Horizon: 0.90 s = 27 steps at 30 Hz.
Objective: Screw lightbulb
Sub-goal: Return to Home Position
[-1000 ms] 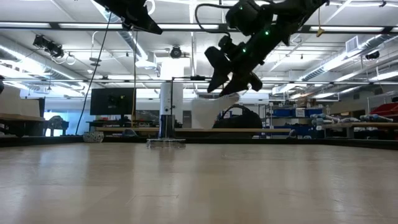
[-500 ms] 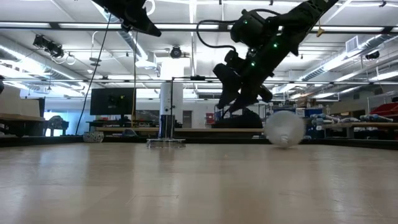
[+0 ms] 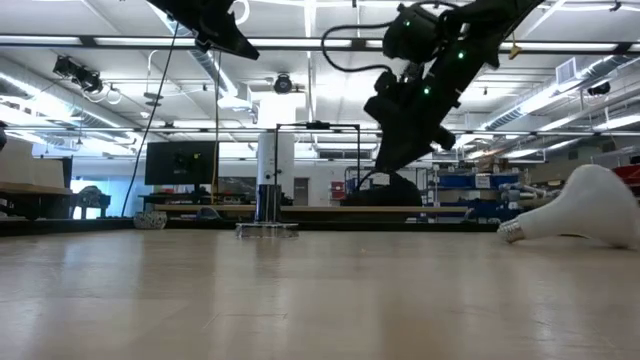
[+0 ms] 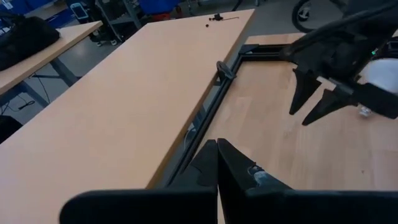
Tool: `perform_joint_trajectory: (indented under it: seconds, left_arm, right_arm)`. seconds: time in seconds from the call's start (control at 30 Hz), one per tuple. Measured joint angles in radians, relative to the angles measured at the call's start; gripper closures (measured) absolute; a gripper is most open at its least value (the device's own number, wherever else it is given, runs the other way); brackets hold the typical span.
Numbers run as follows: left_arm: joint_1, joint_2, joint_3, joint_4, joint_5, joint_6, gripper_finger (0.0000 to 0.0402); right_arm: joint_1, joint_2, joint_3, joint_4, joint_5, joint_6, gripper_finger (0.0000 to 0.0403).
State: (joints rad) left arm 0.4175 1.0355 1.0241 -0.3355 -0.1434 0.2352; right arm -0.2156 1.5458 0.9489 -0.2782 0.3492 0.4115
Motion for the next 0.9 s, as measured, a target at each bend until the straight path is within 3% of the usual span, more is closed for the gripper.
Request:
perform_joint_trajectory:
  seconds: [0.27, 0.43, 0.9]
  left_arm:
    - [0.0, 0.0, 0.0, 0.002, 0.008, -0.002, 0.0401]
    - [0.0, 0.0, 0.0, 0.007, 0.009, -0.003, 0.0401]
    - [0.0, 0.0, 0.0, 0.031, 0.01, -0.001, 0.0401]
  right_arm:
    - [0.038, -0.059, 0.0, 0.018, -0.01, -0.137, 0.0391]
    - [0.05, -0.066, 0.0, 0.024, -0.09, -0.199, 0.039]
    - [0.187, -0.111, -0.168, 0.305, -0.109, -0.337, 0.04]
